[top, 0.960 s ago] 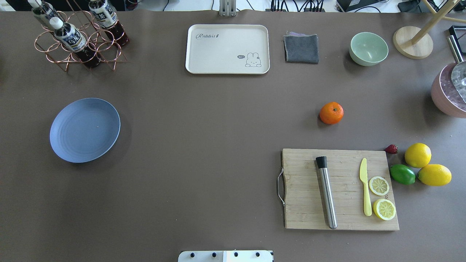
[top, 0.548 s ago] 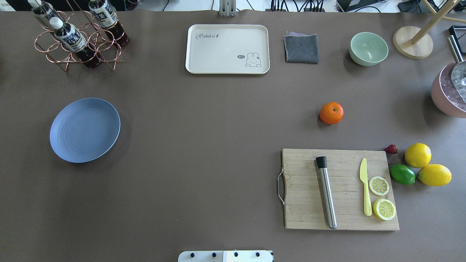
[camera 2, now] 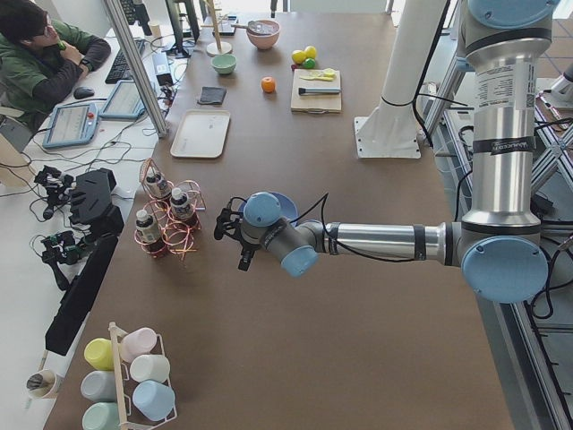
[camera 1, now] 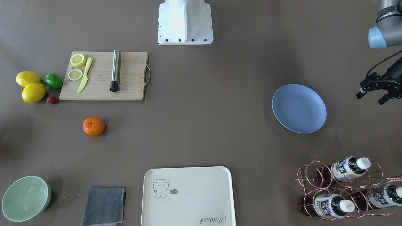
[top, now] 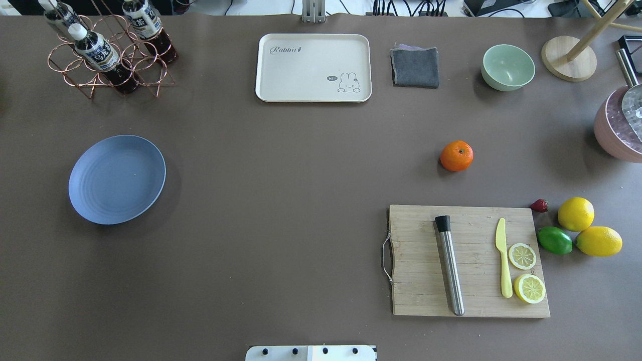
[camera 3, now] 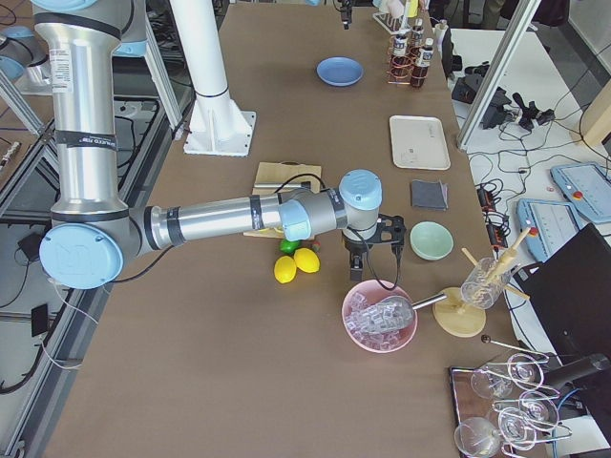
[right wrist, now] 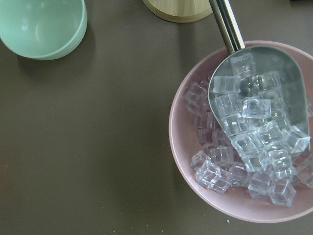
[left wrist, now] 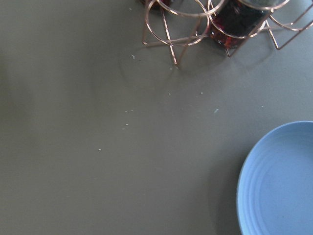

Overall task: Pick orange to plate
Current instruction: 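Push the blue plate inward with the left gripper while the right arm approaches the orange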

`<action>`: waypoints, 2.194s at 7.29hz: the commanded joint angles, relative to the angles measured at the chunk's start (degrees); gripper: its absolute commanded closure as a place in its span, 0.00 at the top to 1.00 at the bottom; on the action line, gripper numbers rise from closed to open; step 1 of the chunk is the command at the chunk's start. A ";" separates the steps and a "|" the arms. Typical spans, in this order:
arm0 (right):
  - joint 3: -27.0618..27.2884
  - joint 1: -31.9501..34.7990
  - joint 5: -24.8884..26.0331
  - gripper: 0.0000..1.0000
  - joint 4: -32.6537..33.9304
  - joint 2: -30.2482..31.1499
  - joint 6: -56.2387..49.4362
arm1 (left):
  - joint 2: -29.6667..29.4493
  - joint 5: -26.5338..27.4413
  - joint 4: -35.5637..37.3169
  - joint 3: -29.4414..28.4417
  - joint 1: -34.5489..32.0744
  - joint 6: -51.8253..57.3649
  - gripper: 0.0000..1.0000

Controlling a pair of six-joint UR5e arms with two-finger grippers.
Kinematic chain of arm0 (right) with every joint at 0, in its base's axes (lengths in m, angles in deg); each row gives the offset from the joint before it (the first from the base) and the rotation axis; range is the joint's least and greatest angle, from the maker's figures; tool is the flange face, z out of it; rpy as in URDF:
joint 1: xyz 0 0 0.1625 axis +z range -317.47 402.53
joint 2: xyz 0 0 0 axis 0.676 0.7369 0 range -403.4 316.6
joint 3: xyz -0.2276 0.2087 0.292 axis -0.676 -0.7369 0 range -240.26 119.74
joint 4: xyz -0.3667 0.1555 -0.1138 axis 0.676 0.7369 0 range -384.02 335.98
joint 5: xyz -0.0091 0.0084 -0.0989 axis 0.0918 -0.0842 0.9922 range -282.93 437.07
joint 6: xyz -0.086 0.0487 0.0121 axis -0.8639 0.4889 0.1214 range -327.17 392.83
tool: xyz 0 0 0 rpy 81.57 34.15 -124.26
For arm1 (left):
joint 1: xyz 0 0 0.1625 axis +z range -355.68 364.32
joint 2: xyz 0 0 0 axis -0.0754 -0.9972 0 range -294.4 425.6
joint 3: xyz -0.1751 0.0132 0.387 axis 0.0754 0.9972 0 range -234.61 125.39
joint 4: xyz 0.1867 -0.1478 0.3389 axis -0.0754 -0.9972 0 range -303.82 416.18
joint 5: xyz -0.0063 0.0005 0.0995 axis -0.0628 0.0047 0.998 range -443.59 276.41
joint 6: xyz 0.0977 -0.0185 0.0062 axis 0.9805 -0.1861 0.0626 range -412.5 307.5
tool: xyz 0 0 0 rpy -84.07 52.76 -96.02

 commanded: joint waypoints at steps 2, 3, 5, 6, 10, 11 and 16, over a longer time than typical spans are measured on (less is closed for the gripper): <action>0.08 -3.80 0.18 1.00 -4.24 -1.13 8.54 | -1.62 3.80 -8.93 -3.79 6.68 -8.97 0.98; 0.08 -4.76 0.27 1.00 -4.68 -1.13 9.60 | -1.89 3.81 -8.93 -4.14 7.73 -8.98 0.98; 0.25 -5.99 0.27 1.00 -7.23 -1.05 12.50 | -3.29 3.89 -8.93 -4.67 10.18 -8.98 0.98; 0.17 -6.35 0.27 1.00 -7.24 -1.04 12.60 | -3.82 4.15 -8.93 -5.02 11.68 -8.98 0.98; 0.17 -6.70 0.27 1.00 -7.24 -0.78 12.77 | -4.35 6.44 -8.93 -5.55 14.68 -8.89 0.98; 0.16 -6.70 0.18 1.00 -7.24 -0.61 12.69 | -4.61 6.44 -8.93 -5.46 15.03 -8.89 0.93; -0.27 -6.70 0.45 1.00 -7.15 -0.34 12.69 | -5.67 6.71 -8.93 -5.29 16.00 -10.11 0.00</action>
